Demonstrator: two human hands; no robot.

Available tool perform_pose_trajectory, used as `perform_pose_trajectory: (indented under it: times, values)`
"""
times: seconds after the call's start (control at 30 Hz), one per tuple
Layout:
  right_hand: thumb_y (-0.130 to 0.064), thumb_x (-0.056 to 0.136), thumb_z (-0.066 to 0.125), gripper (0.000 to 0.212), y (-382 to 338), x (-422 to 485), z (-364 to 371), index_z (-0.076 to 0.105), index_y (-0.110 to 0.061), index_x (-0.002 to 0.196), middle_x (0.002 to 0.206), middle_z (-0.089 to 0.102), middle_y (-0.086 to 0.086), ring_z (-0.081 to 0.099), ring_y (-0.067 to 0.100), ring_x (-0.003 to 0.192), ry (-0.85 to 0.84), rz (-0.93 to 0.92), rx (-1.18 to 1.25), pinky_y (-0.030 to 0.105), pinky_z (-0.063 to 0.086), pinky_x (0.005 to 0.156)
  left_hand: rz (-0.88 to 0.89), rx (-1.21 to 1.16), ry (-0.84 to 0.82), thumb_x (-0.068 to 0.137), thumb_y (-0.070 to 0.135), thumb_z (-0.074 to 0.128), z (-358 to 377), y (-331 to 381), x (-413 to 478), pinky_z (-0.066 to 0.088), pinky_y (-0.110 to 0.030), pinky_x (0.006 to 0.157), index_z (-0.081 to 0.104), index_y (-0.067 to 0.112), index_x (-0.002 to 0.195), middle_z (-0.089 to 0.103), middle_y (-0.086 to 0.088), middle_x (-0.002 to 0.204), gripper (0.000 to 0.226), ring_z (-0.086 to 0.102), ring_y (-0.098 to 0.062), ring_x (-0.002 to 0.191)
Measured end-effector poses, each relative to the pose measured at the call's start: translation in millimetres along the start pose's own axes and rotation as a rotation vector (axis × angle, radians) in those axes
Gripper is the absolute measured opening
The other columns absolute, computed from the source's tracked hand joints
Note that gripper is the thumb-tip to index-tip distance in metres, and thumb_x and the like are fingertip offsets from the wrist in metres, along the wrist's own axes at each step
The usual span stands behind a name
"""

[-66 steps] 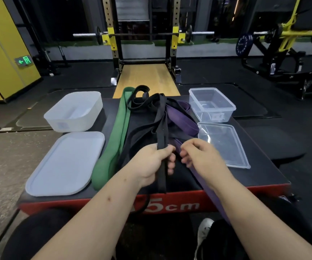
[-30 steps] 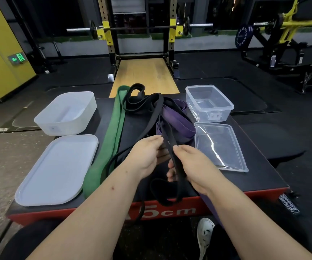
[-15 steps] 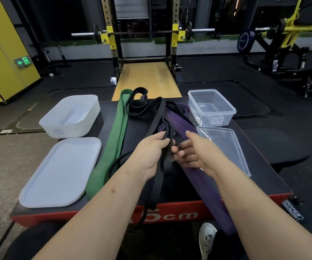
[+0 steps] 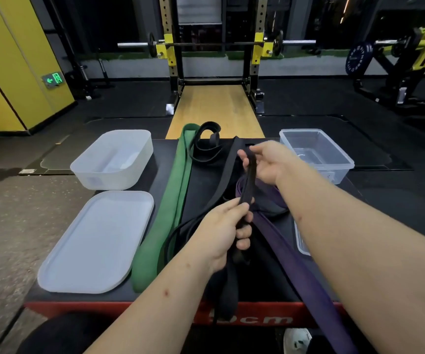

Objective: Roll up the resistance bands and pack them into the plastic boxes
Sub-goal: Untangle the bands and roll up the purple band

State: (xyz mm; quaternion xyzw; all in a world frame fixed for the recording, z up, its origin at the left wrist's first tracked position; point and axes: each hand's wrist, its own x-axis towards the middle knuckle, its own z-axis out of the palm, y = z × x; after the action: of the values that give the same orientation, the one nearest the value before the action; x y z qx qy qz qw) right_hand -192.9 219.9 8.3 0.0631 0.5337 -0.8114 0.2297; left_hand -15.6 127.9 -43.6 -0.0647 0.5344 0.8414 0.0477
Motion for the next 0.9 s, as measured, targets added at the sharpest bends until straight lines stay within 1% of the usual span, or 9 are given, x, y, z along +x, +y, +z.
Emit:
perform_pose_trajectory:
  times: [0.17, 0.3, 0.37, 0.47, 0.6, 0.67, 0.77, 0.83, 0.9]
  values:
    - [0.005, 0.102, 0.043, 0.033, -27.6, -5.8, 23.1, 0.06, -0.006, 0.128, 0.103, 0.071, 0.012, 0.075, 0.022, 0.089, -0.205, -0.289, 0.154, 0.034, 0.06, 0.074, 0.04, -0.058, 0.048, 0.108, 0.012, 0.043, -0.9, 6.9, 15.6, 0.03, -0.023, 0.042, 0.061, 0.001, 0.125, 0.053, -0.007, 0.081, 0.027, 0.035, -0.012, 0.053]
    - [0.006, 0.102, 0.04, 0.03, -15.7, -13.1, 5.9, 0.055, 0.005, 0.128, 0.093, 0.075, 0.014, 0.075, 0.028, 0.096, -0.077, -0.218, -0.097, 0.03, 0.058, 0.064, -0.034, 0.01, 0.01, 0.106, 0.006, 0.04, 0.1, -3.9, 8.8, 0.036, -0.026, 0.046, 0.061, 0.001, 0.117, 0.058, -0.01, 0.082, 0.024, 0.039, -0.015, 0.052]
    - [0.005, 0.102, 0.039, 0.026, -6.9, -26.3, -5.0, 0.057, 0.006, 0.12, 0.089, 0.075, 0.013, 0.072, 0.026, 0.089, -0.028, -0.152, -0.19, 0.028, 0.055, 0.058, -0.081, 0.032, 0.032, 0.104, 0.002, 0.038, -0.9, -10.3, 7.0, 0.038, -0.026, 0.046, 0.061, 0.001, 0.114, 0.061, -0.011, 0.083, 0.025, 0.043, -0.016, 0.053]
    - [0.009, 0.097, 0.04, 0.035, 10.4, -45.9, -20.4, 0.06, 0.005, 0.126, 0.108, 0.067, 0.019, 0.071, 0.022, 0.073, -0.086, -0.133, -0.31, 0.028, 0.053, 0.053, -0.134, -0.001, 0.116, 0.101, -0.002, 0.037, -3.4, -13.6, 11.0, 0.037, -0.025, 0.045, 0.062, 0.005, 0.123, 0.067, -0.012, 0.088, 0.034, 0.049, -0.016, 0.057]
    - [0.014, 0.093, 0.041, 0.032, 31.6, -88.4, -34.6, 0.063, 0.008, 0.116, 0.099, 0.067, 0.018, 0.071, 0.025, 0.072, -0.177, -0.138, -0.537, 0.031, 0.056, 0.057, -0.138, -0.062, 0.187, 0.097, -0.005, 0.034, -8.7, -8.1, 21.6, 0.028, -0.021, 0.041, 0.064, -0.002, 0.123, 0.063, -0.014, 0.085, 0.039, 0.043, -0.014, 0.055]
    - [0.017, 0.092, 0.041, 0.033, 40.8, -110.1, -41.1, 0.064, 0.007, 0.114, 0.093, 0.068, 0.016, 0.071, 0.027, 0.074, -0.251, -0.141, -0.647, 0.032, 0.057, 0.061, -0.152, -0.115, 0.179, 0.094, 0.002, 0.037, -13.9, -4.4, 26.9, 0.025, -0.02, 0.039, 0.065, -0.006, 0.121, 0.057, -0.013, 0.083, 0.039, 0.038, -0.014, 0.052]
    - [0.02, 0.09, 0.047, 0.046, 49.6, -123.6, -52.3, 0.065, -0.008, 0.122, 0.094, 0.075, 0.011, 0.075, 0.029, 0.086, -0.34, -0.106, -0.788, 0.03, 0.057, 0.07, -0.184, -0.113, 0.103, 0.097, 0.035, 0.045, -17.8, 0.4, 28.7, 0.023, -0.021, 0.04, 0.065, -0.004, 0.115, 0.05, -0.014, 0.086, 0.047, 0.032, -0.015, 0.052]
    - [0.017, 0.089, 0.054, 0.047, 48.0, -124.8, -59.0, 0.061, -0.013, 0.124, 0.1, 0.078, 0.01, 0.076, 0.025, 0.097, -0.372, -0.101, -0.891, 0.031, 0.057, 0.082, -0.172, -0.033, 0.082, 0.096, 0.055, 0.052, -15.8, 2.1, 25.3, 0.017, -0.023, 0.046, 0.068, 0.0, 0.113, 0.051, -0.013, 0.087, 0.06, 0.032, -0.014, 0.053]
    - [0.014, 0.088, 0.059, 0.045, 42.4, -123.7, -64.1, 0.06, -0.014, 0.122, 0.102, 0.079, 0.008, 0.074, 0.022, 0.103, -0.395, -0.101, -0.982, 0.037, 0.057, 0.097, -0.12, 0.063, 0.094, 0.096, 0.056, 0.058, -13.5, 2.1, 21.0, 0.015, -0.028, 0.05, 0.074, 0.003, 0.107, 0.055, -0.01, 0.084, 0.057, 0.032, -0.013, 0.054]
